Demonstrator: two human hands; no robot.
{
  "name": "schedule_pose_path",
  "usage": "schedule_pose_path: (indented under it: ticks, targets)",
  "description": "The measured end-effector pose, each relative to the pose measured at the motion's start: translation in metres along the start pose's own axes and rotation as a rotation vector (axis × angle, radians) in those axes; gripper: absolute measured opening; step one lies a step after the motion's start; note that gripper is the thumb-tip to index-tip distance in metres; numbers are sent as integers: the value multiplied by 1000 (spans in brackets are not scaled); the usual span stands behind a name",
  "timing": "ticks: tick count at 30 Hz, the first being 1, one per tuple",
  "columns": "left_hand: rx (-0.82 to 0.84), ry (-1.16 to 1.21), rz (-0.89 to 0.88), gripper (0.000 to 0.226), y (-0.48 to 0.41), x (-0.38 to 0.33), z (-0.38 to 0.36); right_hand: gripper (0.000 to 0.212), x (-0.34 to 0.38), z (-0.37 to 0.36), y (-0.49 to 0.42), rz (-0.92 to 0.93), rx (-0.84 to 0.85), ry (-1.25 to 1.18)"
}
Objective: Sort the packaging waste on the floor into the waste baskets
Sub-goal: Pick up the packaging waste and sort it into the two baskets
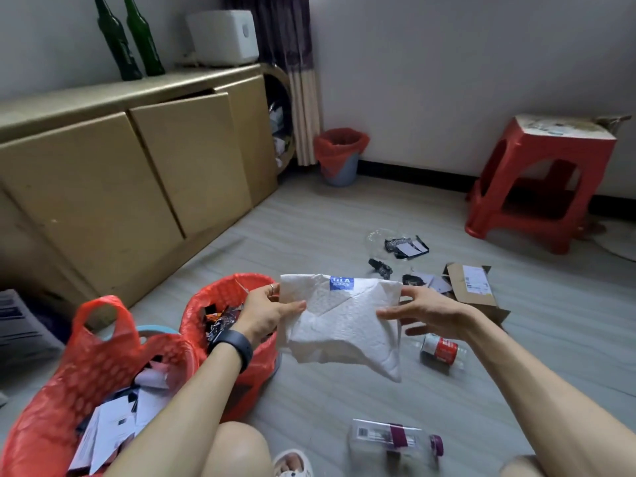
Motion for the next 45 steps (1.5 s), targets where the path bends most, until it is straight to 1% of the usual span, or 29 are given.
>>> schedule_pose_path:
  ticks: [2, 4, 5, 7, 8, 9, 10, 12, 14, 17, 19, 21, 23, 25, 28, 31, 32, 34, 35, 37, 38, 39, 40, 42, 44, 45]
  targets:
    - [-15, 16, -3, 37, -1, -1, 2, 50, 3, -2, -2, 21, -20, 4]
    - [14, 58, 16, 36, 4, -2, -3, 41, 8, 1, -5, 55, -95, 1]
    - [51, 68, 37, 36, 8, -2, -7, 38, 8, 4, -6, 70, -144, -5]
    - [175, 2, 91, 35, 19, -3, -21, 33, 9, 9, -7, 92, -216, -15]
    - [239, -50, 95, 37, 25, -3, -27, 32, 8, 10, -7, 99, -240, -18]
    - [267, -83, 75, 42, 26, -4, -30, 33, 9, 11, -6, 107, -259, -24]
    - [243, -97, 43, 48, 24, -6, -29, 34, 10, 11, -6, 117, -274, -40]
    - [111, -82, -3, 57, 18, -11, -18, 41, 16, 11, -7, 153, -298, -100]
    - [28, -41, -11, 58, 13, -13, -10, 50, 17, 5, -9, 168, -271, -152]
    - [5, 36, 35, 55, 10, -8, -2, 60, 13, -14, -8, 109, -102, -151]
    - [44, 103, 89, 55, 9, -4, 2, 65, 16, -14, -7, 134, -76, -183]
    - [113, 193, 127, 55, 7, -4, 4, 62, 25, -5, -6, 193, -113, -268]
    - [152, 240, 143, 53, 6, -5, 6, 55, 32, 0, -7, 211, -158, -313]
    - [149, 255, 152, 51, 5, -4, 8, 47, 32, 0, -10, 195, -212, -312]
    - [121, 288, 148, 41, 4, -5, 5, 34, 30, 1, -16, 211, -275, -342]
    - [113, 338, 129, 42, 2, -7, 10, 36, 32, 1, -22, 230, -324, -386]
    - [134, 332, 135, 43, 2, -5, 12, 33, 31, 1, -23, 226, -327, -389]
    - [192, 297, 168, 48, 3, 3, 16, 21, 29, 0, -25, 211, -317, -369]
    - [205, 284, 185, 48, 4, 7, 17, 22, 26, 0, -27, 196, -316, -362]
    - [214, 261, 187, 41, 9, 4, 19, 41, 23, 0, -30, 177, -325, -368]
    - [219, 233, 190, 33, 11, 0, 21, 47, 22, -1, -31, 174, -319, -363]
    - [242, 203, 213, 25, 15, -4, 22, 48, 22, -1, -34, 175, -310, -344]
    - [288, 197, 270, 24, 19, -4, 23, 47, 21, 1, -36, 178, -291, -316]
    - [418, 242, 394, 37, 27, -3, 26, 46, 18, 4, -35, 179, -264, -233]
    - [544, 285, 459, 54, 31, -2, 28, 49, 20, 5, -34, 191, -258, -137]
    - [586, 255, 472, 65, 32, 0, 27, 50, 22, 2, -34, 203, -246, -84]
Point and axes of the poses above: each hand's wrist, its own y-axis away from the middle knuckle, its own z-axis out of the back of the hand, x = y × z, the point moved 7 cm from there along -y, towards the middle knuckle, and after that the axes turned 10 degrees about z, right-handed, at the moved point
